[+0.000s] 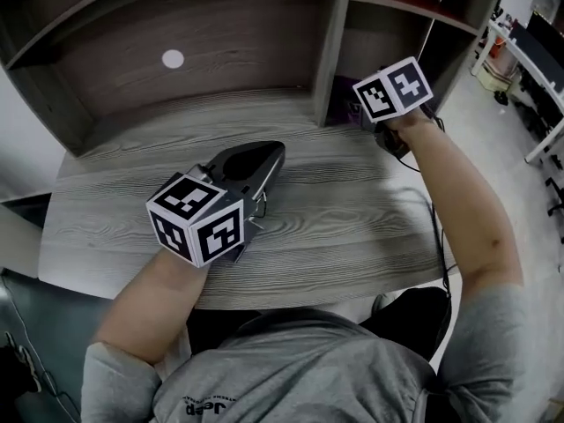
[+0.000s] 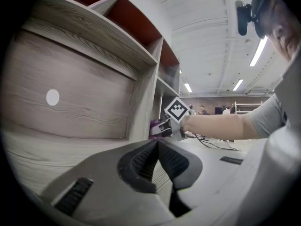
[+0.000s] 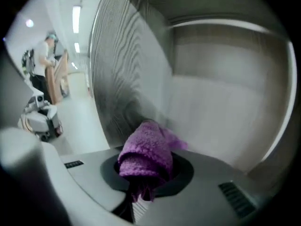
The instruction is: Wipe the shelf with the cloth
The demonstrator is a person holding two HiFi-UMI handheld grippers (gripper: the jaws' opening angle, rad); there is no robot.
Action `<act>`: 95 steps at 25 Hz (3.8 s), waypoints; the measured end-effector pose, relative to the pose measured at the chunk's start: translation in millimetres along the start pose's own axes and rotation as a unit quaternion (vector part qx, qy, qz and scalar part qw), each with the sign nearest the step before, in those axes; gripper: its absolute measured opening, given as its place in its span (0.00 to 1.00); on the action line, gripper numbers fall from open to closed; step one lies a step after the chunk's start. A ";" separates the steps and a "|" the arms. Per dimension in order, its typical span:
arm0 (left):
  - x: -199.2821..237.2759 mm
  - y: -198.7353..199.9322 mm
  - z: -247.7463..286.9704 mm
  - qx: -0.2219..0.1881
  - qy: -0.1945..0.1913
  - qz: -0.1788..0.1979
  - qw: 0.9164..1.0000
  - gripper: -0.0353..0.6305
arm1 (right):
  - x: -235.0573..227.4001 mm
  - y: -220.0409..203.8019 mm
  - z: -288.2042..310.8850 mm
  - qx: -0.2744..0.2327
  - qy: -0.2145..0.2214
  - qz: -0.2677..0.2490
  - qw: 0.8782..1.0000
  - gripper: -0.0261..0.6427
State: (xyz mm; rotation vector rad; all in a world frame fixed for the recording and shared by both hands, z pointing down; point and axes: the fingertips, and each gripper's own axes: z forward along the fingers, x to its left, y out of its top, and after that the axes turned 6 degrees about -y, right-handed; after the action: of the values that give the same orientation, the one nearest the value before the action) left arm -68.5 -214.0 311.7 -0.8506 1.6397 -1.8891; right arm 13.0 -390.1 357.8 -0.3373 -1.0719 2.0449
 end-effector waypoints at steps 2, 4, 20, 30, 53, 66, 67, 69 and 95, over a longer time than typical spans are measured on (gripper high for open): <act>-1.1 0.2 0.0 0.002 0.003 0.009 1.000 0.07 | 9.9 3.8 11.4 0.000 0.017 0.009 1.000 0.15; -2.2 -0.1 0.8 0.005 0.004 0.014 1.000 0.07 | 8.7 0.0 22.2 0.011 0.029 0.028 0.999 0.15; -7.5 -4.1 1.6 0.022 0.005 0.040 0.999 0.07 | -121.0 -85.8 -31.6 0.203 -0.189 -0.048 0.959 0.15; -11.4 -6.3 2.3 0.026 -0.001 0.047 0.999 0.07 | -147.2 -111.9 -53.1 0.398 -0.324 -0.269 0.815 0.14; -9.1 -8.3 3.5 0.032 0.004 0.039 0.999 0.07 | 8.9 -49.6 -17.0 0.093 -0.006 -0.011 0.996 0.15; -8.7 -9.6 2.9 0.037 0.004 0.047 0.998 0.07 | -122.3 -120.1 -81.1 0.201 -0.225 -0.026 0.953 0.15; -8.7 -9.7 3.0 0.037 0.003 0.046 0.998 0.07 | -121.4 -117.7 -80.2 0.201 -0.230 -0.036 0.952 0.14; -9.9 -10.0 2.8 0.036 0.001 0.045 0.998 0.07 | -115.5 -104.5 -80.1 0.173 -0.223 -0.032 0.959 0.14; -13.1 -11.0 4.9 0.041 -0.007 0.040 0.998 0.07 | -129.4 147.6 -106.1 -0.350 -0.365 -0.015 0.862 0.15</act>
State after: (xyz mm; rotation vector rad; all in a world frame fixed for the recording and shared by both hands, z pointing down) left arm -55.6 -206.2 321.1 -0.7520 1.5521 -1.8777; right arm 78.8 -474.8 162.2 0.1386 -2.2757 1.6940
